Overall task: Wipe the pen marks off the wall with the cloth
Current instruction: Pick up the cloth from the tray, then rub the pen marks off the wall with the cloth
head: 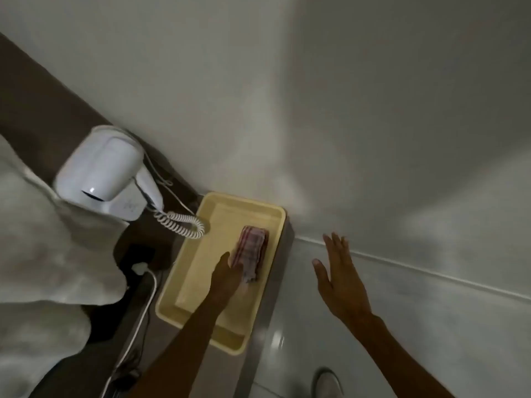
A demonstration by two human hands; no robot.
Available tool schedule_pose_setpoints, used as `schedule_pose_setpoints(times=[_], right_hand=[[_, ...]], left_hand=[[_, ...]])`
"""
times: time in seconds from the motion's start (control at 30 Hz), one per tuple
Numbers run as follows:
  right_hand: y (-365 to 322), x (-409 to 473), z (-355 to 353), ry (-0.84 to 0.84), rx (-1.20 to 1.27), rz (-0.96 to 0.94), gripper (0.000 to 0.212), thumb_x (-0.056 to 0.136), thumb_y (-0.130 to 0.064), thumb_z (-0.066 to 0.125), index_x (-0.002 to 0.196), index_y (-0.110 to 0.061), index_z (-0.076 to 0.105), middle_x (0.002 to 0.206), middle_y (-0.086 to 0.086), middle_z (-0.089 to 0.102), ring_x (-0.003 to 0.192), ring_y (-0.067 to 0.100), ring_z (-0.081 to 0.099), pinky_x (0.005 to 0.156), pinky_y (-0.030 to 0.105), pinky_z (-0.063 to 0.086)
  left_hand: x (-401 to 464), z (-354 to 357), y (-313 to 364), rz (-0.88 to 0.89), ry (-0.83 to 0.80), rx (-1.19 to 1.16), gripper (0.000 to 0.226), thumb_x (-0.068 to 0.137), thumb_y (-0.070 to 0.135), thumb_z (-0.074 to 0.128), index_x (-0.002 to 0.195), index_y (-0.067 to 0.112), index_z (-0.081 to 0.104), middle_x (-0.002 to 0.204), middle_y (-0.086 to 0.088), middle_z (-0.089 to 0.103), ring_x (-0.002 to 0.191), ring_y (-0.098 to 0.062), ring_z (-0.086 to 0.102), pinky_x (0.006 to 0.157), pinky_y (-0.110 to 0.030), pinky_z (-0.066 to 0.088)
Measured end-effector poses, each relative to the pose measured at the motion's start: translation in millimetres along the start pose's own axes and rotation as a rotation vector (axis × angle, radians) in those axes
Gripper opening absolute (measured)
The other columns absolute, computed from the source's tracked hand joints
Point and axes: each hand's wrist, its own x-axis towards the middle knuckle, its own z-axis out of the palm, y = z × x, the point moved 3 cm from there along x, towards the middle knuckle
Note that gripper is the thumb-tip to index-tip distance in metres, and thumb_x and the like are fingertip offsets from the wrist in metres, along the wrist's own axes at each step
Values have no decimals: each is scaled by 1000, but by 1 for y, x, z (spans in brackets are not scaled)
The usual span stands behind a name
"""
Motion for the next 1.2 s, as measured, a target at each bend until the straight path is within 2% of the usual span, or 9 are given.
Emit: schedule_pose_setpoints(times=[0.2,0.27,0.33,0.4,0.53,0.67,0.77,0.97,1.2], right_hand=[[84,-1,62,-77,152,227,67,108,-36,47,166,-22,17,176,3,14,164,20,7,127,40,24],[99,-8,68,-99,243,287,65,107,-31,52,164,-21,24,173,5,26,162,22,20,127,39,25],[111,-17,69,-138,355,368,62,105,-31,58,160,-22,34,166,2,41,154,22,37,124,35,32],[114,-30,69,-200,511,436,56,101,-39,63,153,-28,46,157,-1,52,146,20,48,118,32,39],[112,-61,66,-328,1135,577,75,87,-55,59,153,-22,46,159,5,51,147,20,48,124,43,39],[112,-88,60,-336,1631,669,92,84,-66,61,159,-17,39,162,11,48,149,31,46,126,53,34],[141,-107,41,-252,1810,635,90,74,-65,77,143,-9,62,143,20,65,132,38,61,118,53,45],[272,-153,15,1,1769,823,49,70,-12,72,117,1,74,112,20,74,96,31,72,97,43,57],[467,-202,21,219,1454,1150,39,87,0,46,123,-2,61,87,12,70,78,28,67,78,39,61]], left_hand=[[66,48,-49,-94,121,53,58,94,27,73,146,8,55,133,-23,69,121,-43,67,104,-51,58],[69,51,-46,-190,110,-137,46,96,24,73,133,-2,65,113,-23,74,97,-41,73,78,-42,66],[62,46,-36,-247,113,-347,26,98,8,61,114,-11,69,82,-22,69,56,-31,69,39,-22,51],[34,38,-21,-239,106,-498,18,99,1,52,100,-7,68,74,-19,62,39,-20,62,33,-17,42],[-60,62,10,-275,-145,-908,26,99,1,52,117,-1,70,103,-19,76,85,-31,76,62,-32,67],[-159,128,19,-316,-320,-1006,22,85,4,67,94,10,86,95,-14,85,80,-25,84,63,-34,69],[-205,201,1,-338,-385,-874,31,85,5,70,115,6,77,105,-17,83,88,-29,83,68,-37,69],[-221,335,-67,-285,-261,-461,28,108,32,56,132,18,62,131,-15,68,118,-36,69,97,-49,63],[-131,455,-183,205,-234,265,64,106,45,58,160,16,39,168,-10,38,153,-35,42,123,-54,44]])
